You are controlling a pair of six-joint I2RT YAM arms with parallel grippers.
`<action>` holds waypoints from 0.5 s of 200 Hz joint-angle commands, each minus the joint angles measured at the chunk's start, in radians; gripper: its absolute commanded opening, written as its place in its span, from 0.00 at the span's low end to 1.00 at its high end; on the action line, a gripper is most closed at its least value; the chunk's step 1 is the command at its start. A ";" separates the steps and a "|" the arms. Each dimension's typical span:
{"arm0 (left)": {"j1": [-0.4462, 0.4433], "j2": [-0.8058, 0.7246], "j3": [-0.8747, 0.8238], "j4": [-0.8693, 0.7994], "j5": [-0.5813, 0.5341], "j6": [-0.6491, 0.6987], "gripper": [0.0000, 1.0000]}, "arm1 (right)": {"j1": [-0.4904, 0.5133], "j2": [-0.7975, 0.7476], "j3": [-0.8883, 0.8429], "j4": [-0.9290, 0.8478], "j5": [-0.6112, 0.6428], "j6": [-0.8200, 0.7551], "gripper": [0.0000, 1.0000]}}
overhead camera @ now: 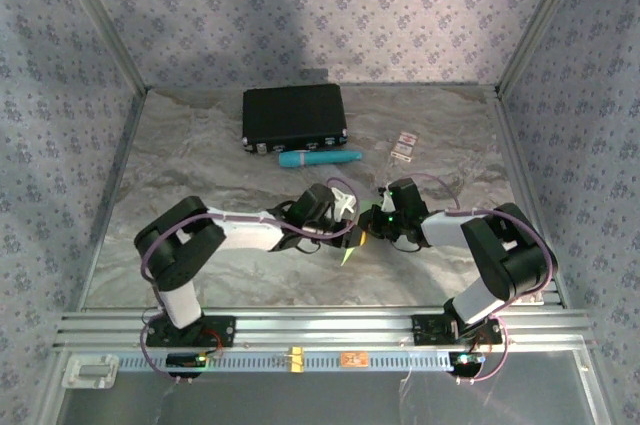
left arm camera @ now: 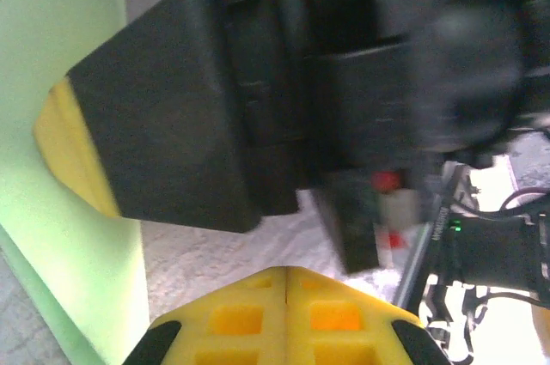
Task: Fold a paper plane with a square sheet of paper (pick it up from the middle)
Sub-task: Fold the wing for the fifth time at the center of the table.
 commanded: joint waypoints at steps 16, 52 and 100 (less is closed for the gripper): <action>0.008 0.034 0.023 -0.027 -0.051 -0.007 0.04 | -0.006 0.044 -0.024 -0.039 0.100 0.003 0.10; 0.011 0.073 0.036 -0.014 -0.020 -0.004 0.04 | -0.005 0.047 -0.025 -0.038 0.103 0.004 0.10; 0.011 0.109 0.043 -0.040 0.005 0.013 0.05 | -0.006 0.046 -0.025 -0.044 0.103 0.002 0.10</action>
